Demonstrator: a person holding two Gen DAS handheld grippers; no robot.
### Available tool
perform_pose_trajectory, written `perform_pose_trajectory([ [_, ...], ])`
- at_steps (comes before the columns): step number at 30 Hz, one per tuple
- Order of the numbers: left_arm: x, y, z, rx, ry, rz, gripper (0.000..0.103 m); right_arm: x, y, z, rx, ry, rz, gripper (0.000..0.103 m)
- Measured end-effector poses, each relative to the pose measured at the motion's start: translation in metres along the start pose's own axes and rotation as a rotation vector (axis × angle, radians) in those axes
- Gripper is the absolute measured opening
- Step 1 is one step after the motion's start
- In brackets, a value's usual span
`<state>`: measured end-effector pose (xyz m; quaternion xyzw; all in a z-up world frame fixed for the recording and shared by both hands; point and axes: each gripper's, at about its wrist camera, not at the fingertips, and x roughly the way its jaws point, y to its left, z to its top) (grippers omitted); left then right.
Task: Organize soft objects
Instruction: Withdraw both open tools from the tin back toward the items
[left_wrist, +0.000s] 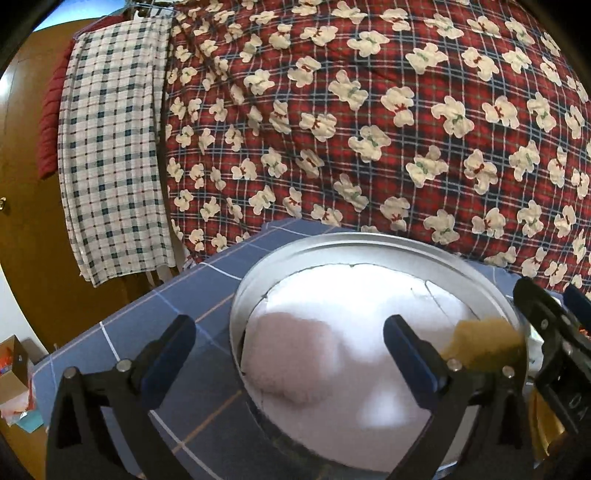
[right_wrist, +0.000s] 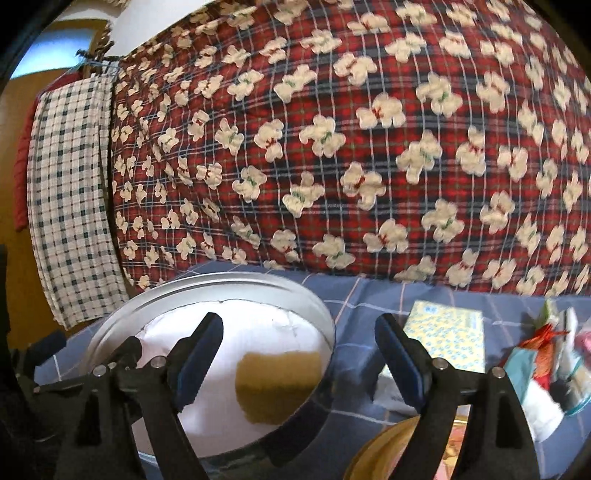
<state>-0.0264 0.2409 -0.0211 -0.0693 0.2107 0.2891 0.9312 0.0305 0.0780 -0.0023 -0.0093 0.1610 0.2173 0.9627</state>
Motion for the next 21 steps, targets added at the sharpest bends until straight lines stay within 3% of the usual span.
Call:
perform_pose_trajectory([
  [8, -0.009, 0.000, -0.003, -0.019, -0.029, 0.022, 0.103, -0.002, 0.005, -0.003, -0.071, -0.020, -0.076, 0.086],
  [21, -0.017, -0.014, -0.006, -0.020, -0.022, -0.006, 0.103, -0.007, -0.013, -0.007, -0.039, 0.021, -0.089, 0.086],
])
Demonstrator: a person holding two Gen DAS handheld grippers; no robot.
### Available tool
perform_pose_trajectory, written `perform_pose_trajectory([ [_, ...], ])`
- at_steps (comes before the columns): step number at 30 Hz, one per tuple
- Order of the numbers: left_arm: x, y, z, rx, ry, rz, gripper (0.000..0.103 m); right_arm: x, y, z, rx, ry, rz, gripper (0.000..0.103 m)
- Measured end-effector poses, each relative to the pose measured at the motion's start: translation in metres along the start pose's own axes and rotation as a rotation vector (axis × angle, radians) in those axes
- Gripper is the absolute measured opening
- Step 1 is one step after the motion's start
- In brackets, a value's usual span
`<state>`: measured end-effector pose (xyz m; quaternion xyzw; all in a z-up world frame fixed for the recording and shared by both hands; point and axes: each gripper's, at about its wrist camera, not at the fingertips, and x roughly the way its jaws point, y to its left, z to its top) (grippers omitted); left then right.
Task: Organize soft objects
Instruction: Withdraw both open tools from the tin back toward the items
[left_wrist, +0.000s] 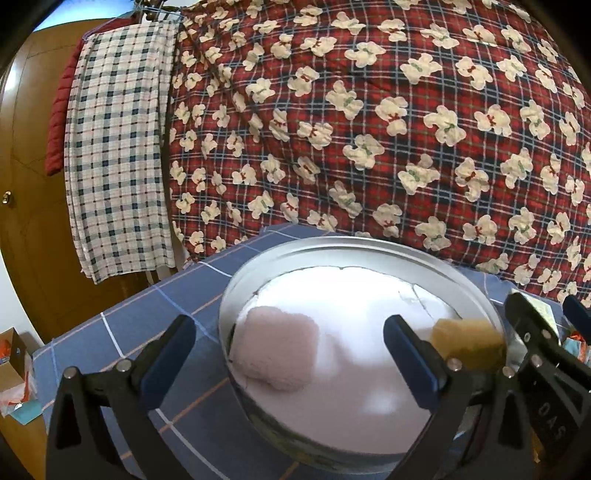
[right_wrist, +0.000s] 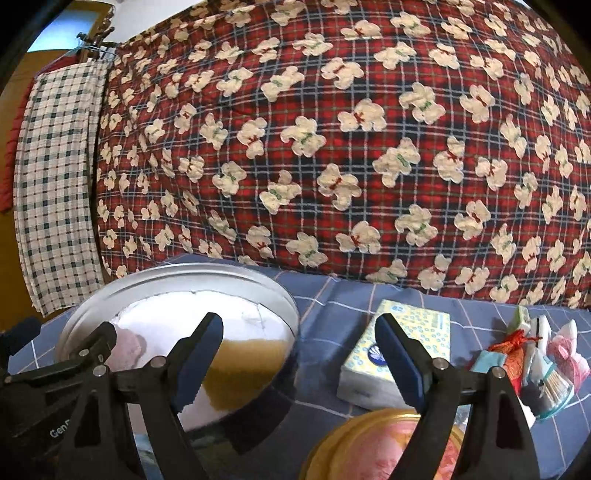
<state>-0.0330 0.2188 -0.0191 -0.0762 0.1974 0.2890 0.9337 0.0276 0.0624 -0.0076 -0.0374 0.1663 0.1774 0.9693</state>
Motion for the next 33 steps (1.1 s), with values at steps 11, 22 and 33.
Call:
perform_pose_trajectory([
  [11, -0.022, -0.039, -0.011, 0.034, -0.022, -0.092, 0.103, -0.034, -0.047, -0.011, -0.023, -0.029, -0.041, 0.086],
  [22, -0.061, -0.091, -0.026, 0.118, -0.082, -0.193, 0.103, -0.057, -0.108, -0.023, -0.054, -0.033, -0.145, 0.086],
  [33, -0.095, -0.150, -0.042, 0.213, -0.112, -0.324, 0.103, -0.071, -0.184, -0.030, -0.010, -0.026, -0.268, 0.086],
])
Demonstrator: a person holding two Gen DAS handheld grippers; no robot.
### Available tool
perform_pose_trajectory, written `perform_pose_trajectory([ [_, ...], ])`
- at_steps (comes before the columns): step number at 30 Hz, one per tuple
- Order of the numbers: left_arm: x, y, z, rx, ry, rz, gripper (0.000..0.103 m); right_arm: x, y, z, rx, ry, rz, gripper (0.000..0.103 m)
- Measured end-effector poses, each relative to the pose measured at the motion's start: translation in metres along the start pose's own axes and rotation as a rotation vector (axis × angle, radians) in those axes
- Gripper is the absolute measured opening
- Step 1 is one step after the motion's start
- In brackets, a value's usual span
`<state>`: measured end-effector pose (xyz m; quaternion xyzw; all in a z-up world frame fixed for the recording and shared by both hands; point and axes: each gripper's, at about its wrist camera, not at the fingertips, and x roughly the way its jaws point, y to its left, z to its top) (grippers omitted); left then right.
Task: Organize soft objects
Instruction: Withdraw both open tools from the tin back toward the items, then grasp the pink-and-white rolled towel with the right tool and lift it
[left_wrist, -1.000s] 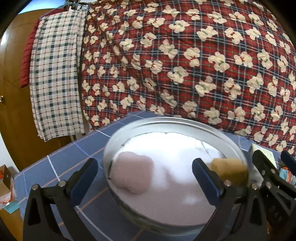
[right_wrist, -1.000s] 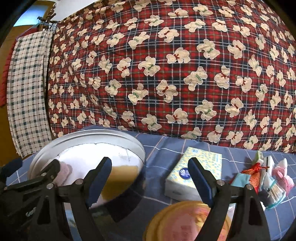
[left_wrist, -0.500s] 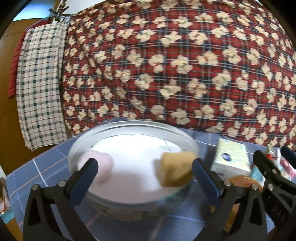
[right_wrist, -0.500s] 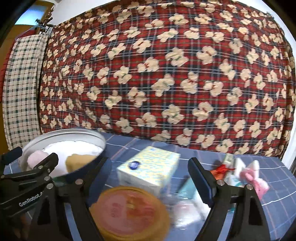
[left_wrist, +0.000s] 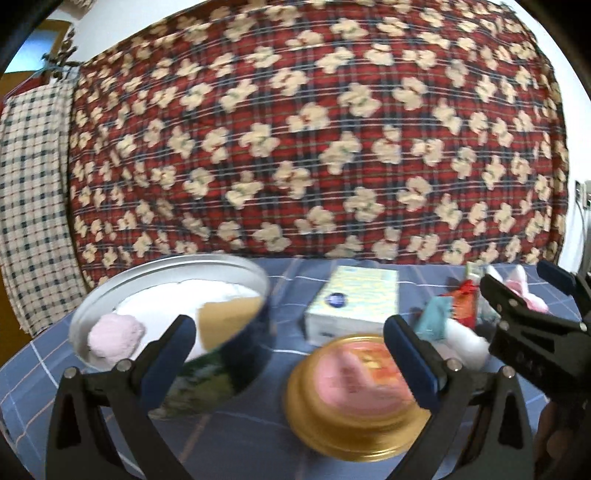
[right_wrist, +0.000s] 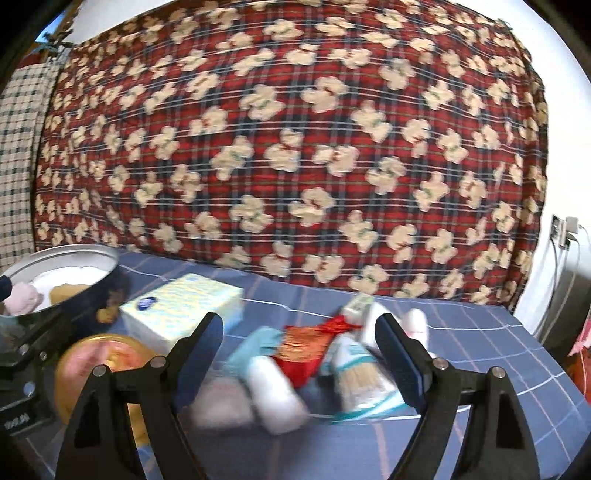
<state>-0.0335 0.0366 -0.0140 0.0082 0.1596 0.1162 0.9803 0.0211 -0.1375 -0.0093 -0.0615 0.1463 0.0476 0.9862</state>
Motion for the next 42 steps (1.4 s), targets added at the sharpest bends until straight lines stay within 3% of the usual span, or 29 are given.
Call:
perform_pose_trajectory([
  [9, -0.005, -0.064, 0.000, 0.101, 0.003, -0.113, 0.103, 0.011, -0.051, -0.006, 0.038, 0.047, -0.085, 0.086],
  [21, 0.006, -0.139, 0.001, 0.150, 0.106, -0.282, 0.103, 0.034, -0.112, -0.014, 0.128, 0.150, -0.124, 0.086],
  [27, 0.013, -0.138, -0.002, 0.108, 0.155, -0.309, 0.103, 0.045, -0.136, -0.019, 0.155, 0.206, -0.140, 0.086],
  [33, 0.026, -0.126, -0.002, 0.025, 0.216, -0.305, 0.103, 0.056, -0.148, -0.023, 0.213, 0.261, -0.066, 0.086],
  [35, 0.027, -0.125, -0.003, 0.019, 0.219, -0.310, 0.103, 0.061, -0.145, -0.025, 0.216, 0.285, -0.028, 0.086],
  [42, 0.026, -0.126, -0.004, 0.025, 0.217, -0.317, 0.103, 0.096, -0.141, -0.025, 0.158, 0.375, -0.044, 0.086],
])
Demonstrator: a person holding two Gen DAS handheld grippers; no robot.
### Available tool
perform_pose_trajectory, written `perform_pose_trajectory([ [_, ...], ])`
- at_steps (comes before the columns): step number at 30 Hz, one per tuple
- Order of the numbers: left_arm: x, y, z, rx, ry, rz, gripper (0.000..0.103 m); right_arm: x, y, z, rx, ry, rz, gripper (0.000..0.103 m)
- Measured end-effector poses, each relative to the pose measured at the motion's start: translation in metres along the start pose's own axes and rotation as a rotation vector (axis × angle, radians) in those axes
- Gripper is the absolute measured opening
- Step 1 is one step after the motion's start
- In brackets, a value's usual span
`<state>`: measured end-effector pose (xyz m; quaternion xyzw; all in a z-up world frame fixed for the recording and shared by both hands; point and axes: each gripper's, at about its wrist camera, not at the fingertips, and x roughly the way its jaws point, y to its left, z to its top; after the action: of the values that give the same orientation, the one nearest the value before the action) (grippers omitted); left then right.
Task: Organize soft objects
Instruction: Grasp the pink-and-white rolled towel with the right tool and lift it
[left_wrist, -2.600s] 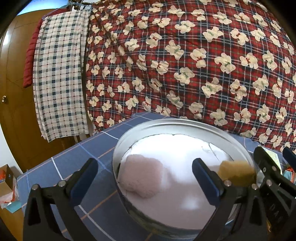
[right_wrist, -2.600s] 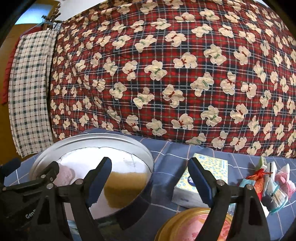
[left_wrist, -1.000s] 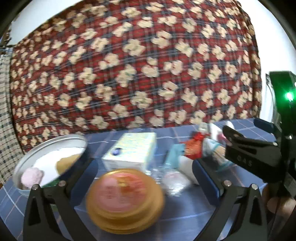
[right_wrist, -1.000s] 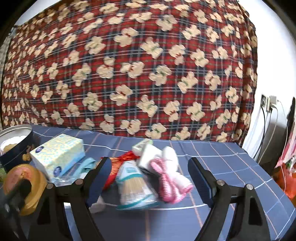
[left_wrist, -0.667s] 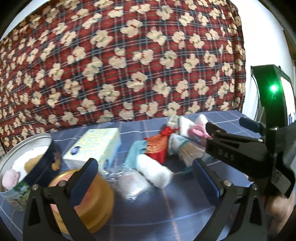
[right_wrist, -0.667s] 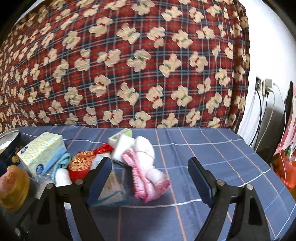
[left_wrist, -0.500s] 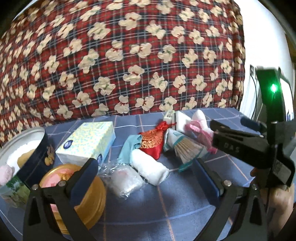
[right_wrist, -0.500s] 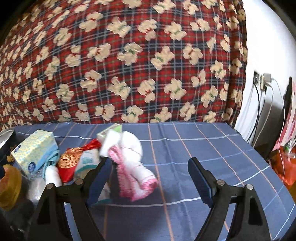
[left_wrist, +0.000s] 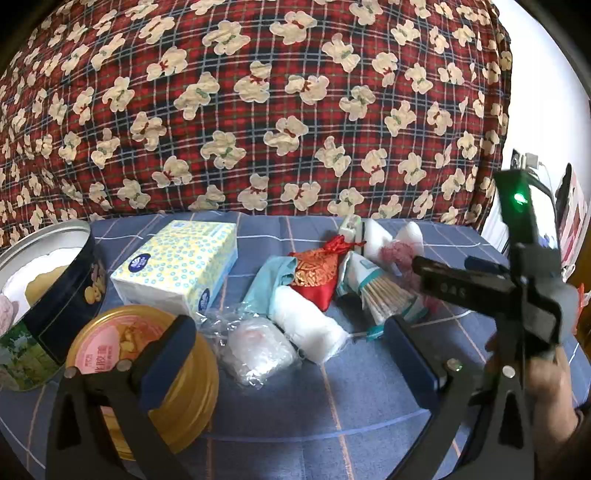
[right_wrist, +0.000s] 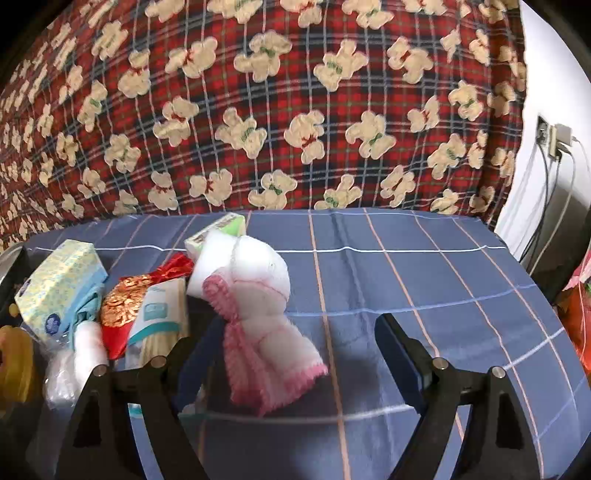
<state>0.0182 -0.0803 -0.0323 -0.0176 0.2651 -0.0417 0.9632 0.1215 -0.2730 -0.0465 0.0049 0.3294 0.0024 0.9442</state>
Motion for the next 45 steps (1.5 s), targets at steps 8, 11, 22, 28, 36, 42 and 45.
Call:
perform_pose_trajectory([
  [8, 0.004, -0.010, 0.000, 0.040, 0.018, -0.002, 0.103, 0.034, -0.009, -0.006, 0.063, 0.168, 0.143, 0.045],
  [11, 0.006, -0.015, -0.001, 0.052, 0.023, 0.003, 0.103, 0.025, -0.008, -0.011, 0.044, 0.146, 0.126, 0.039],
  [22, 0.024, -0.058, 0.020, 0.046, 0.013, -0.074, 0.101, -0.025, -0.050, -0.007, 0.188, -0.044, -0.019, 0.038],
  [28, 0.063, -0.076, 0.037, -0.067, 0.135, -0.146, 0.099, -0.024, -0.072, -0.005, 0.265, -0.049, -0.098, 0.038],
  [36, 0.111, -0.094, 0.038, -0.141, 0.295, -0.115, 0.090, -0.035, -0.088, -0.004, 0.294, -0.098, -0.189, 0.038],
  [42, 0.125, -0.107, 0.032, -0.083, 0.329, -0.086, 0.083, -0.032, -0.077, -0.004, 0.241, -0.090, -0.165, 0.038],
  [45, 0.131, -0.113, 0.028, -0.041, 0.349, -0.101, 0.083, -0.029, -0.077, -0.004, 0.249, -0.077, -0.150, 0.038],
])
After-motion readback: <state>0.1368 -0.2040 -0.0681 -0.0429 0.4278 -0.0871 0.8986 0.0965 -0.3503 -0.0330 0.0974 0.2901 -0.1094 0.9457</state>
